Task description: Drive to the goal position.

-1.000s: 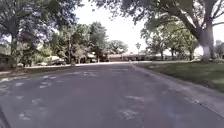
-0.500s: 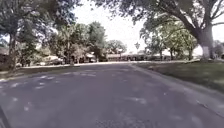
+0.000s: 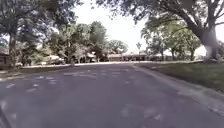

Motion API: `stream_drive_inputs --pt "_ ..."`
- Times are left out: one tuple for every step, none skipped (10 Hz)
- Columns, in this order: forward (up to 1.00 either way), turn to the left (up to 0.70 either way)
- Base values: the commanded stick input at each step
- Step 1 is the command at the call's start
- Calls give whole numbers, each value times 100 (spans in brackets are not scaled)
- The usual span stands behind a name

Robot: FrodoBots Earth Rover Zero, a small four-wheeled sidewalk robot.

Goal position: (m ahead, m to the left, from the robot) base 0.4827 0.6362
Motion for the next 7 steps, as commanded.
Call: stream_drive_inputs --pt "69 3" --pt "69 3" --pt "69 3" --pt "69 3" --pt "69 3" --pt "69 2" --pt "69 0"
